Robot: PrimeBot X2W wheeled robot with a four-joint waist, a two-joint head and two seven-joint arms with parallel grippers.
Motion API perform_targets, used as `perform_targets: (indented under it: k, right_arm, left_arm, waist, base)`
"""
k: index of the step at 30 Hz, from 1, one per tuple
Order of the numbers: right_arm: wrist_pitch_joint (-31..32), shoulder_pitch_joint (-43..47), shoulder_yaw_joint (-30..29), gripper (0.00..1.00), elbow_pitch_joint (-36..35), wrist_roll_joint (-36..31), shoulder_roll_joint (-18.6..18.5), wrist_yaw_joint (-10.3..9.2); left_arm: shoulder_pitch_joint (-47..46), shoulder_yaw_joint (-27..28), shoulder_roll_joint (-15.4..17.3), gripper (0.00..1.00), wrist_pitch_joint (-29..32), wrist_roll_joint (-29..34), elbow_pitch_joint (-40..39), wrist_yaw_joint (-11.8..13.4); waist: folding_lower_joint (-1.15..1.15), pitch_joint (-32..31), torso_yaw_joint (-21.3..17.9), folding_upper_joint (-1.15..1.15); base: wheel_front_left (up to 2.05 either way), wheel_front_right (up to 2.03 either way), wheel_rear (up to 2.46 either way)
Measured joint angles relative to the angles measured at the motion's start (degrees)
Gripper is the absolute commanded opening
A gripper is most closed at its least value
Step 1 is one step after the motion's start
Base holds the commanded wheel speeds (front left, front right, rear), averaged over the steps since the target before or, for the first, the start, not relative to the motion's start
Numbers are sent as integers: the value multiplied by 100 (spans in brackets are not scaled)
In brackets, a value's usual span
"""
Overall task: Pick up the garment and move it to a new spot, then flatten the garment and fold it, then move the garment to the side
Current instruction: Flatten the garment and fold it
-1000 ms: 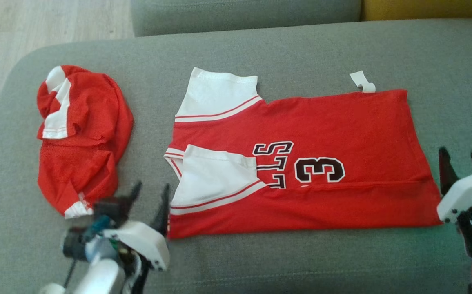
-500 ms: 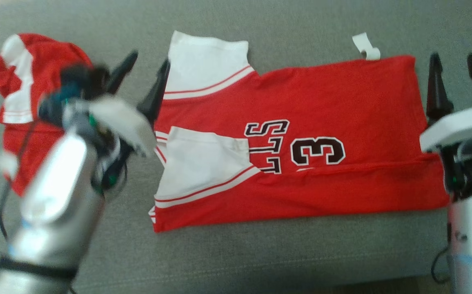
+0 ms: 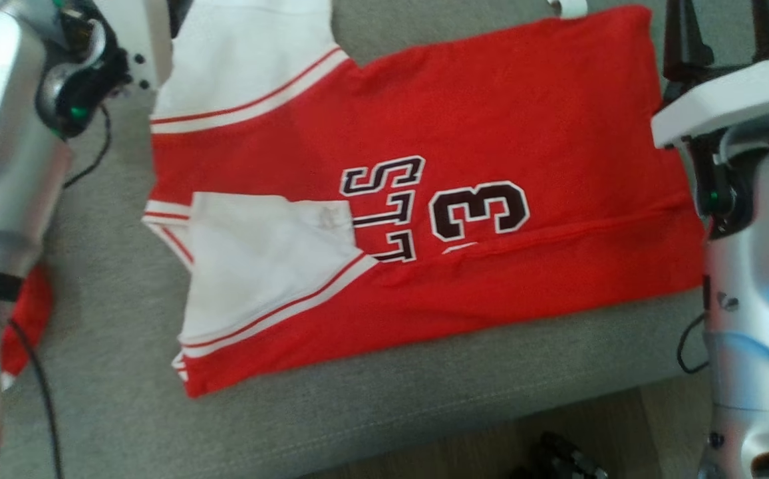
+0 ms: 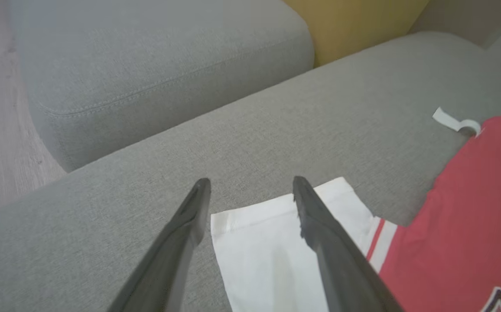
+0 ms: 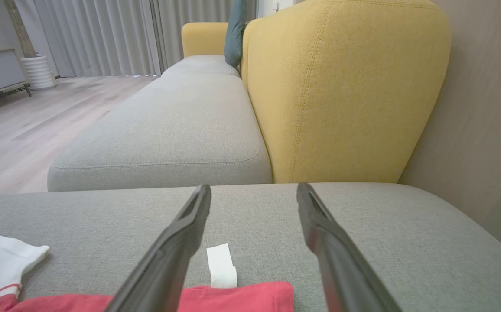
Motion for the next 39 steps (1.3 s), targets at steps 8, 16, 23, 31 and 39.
perform_targets:
  k: [8, 16, 23, 31, 39]
  right_arm:
    - [-110, -102, 90, 100, 3, 57, 47, 0]
    - [-157, -101, 125, 100, 3, 155, 48, 0]
    - [-157, -102, 135, 100, -3, 170, 56, 0]
    - [-152, -102, -19, 100, 29, 118, 68, 0]
    - [98, -202, -196, 100, 279, -12, -52, 0]
  left_arm:
    - [-382, -940, 510, 100, 91, -110, 697, -37]
    - [-550, -1378, 541, 100, -68, -415, 1095, -41]
    - [-782, -1566, 554, 100, -214, -568, 1339, -41]
    - [-843, -1827, 464, 0, -283, -1105, 1300, -42]
    - [-837, -1820, 296, 0, -1307, -1337, 1200, -42]
  waist:
    - [0, 349, -369, 0]
    - [-1, 437, -485, 0]
    - [-1, 527, -542, 0]
    - [-1, 529, -486, 0]
    - [-1, 332, -114, 0]
  base:
    - [0, 0, 0]
    - [0, 0, 0]
    - [0, 0, 0]
    - [0, 0, 0]
    - [0, 0, 0]
